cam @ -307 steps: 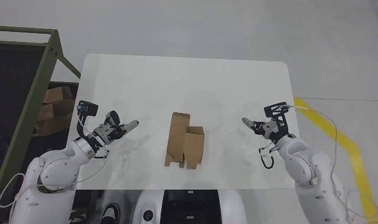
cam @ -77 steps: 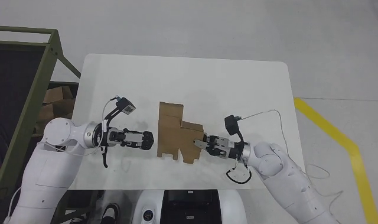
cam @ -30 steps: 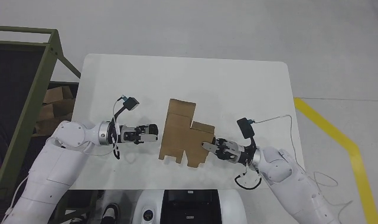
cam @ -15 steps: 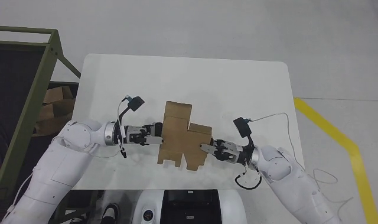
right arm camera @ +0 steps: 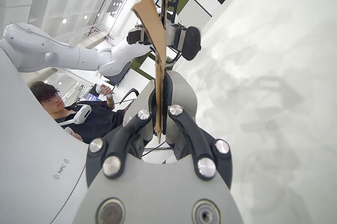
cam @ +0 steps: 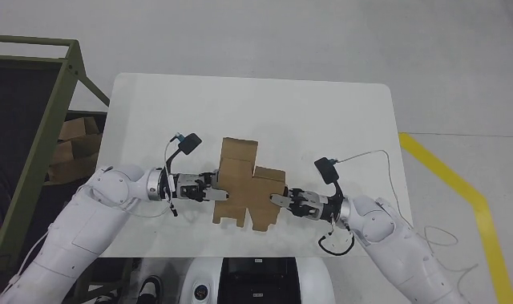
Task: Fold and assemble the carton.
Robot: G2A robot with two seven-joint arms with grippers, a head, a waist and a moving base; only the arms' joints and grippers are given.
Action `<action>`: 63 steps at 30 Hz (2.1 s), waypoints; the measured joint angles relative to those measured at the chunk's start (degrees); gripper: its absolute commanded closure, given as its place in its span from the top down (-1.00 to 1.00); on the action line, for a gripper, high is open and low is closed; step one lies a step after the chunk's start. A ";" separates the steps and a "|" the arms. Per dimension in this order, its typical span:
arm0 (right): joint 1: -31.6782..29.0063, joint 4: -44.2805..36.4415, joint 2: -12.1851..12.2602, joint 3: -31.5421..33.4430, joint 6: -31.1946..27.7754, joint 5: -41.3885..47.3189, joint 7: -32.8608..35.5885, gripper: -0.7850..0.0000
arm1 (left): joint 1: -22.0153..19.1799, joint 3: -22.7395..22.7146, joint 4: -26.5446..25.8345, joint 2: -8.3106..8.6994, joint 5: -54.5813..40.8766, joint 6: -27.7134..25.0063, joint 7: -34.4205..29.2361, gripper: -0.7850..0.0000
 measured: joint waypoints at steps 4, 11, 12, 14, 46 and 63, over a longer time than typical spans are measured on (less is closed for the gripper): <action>0.33 0.03 0.02 -0.46 0.15 0.24 0.31 -1.00 | -0.62 1.28 0.18 0.64 0.13 -0.77 0.78 0.07; 0.79 0.31 0.07 -0.95 0.11 0.47 0.54 -1.00 | -1.50 3.14 0.56 1.47 0.93 -2.56 2.56 0.00; 0.85 0.40 0.08 -1.00 0.12 0.54 0.59 -1.00 | -1.58 3.34 0.61 1.57 0.98 -2.79 2.80 0.00; 1.01 0.57 0.11 -1.13 0.12 0.75 0.73 -1.00 | -1.77 3.79 0.68 1.79 0.98 -3.26 3.27 -0.02; 1.86 1.17 0.43 -2.57 0.42 1.40 0.93 -1.00 | -4.59 9.27 2.01 4.57 -0.92 -7.14 7.15 -0.35; 2.30 1.60 0.51 -3.17 0.44 1.71 0.65 -0.23 | -6.01 11.91 2.79 5.37 -1.28 -8.37 8.38 -1.00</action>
